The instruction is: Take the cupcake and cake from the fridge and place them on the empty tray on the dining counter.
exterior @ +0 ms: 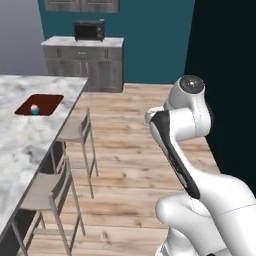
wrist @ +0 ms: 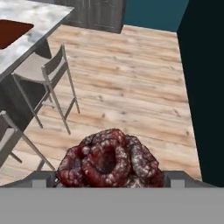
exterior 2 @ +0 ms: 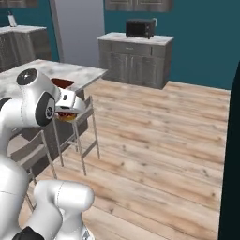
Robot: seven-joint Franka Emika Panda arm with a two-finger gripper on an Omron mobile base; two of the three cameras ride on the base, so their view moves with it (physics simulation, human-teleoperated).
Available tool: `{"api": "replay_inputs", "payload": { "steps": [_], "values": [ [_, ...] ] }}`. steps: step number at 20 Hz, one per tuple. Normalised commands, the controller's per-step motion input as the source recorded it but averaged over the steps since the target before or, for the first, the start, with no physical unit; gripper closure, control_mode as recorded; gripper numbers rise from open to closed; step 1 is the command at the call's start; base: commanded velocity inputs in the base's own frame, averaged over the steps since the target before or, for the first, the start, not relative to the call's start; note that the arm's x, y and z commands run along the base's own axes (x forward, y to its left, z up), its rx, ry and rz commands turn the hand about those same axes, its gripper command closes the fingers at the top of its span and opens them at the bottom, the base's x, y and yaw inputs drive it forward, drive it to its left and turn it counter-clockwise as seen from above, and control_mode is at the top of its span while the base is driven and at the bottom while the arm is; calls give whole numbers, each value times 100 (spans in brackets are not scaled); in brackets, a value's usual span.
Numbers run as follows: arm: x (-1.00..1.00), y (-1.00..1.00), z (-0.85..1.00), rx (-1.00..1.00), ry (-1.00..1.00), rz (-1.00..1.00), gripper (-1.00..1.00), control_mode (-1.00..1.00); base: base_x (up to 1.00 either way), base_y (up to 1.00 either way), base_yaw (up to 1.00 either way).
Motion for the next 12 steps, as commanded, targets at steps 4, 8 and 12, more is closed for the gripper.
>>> {"api": "replay_inputs", "payload": {
  "steps": [4,8,12],
  "values": [
    [0,0,0,0,0,0,100,100,100,-44,34],
    [0,0,0,0,0,0,100,100,100,-41,38],
    [0,0,0,0,0,0,100,100,100,-45,40]
  ]
}}
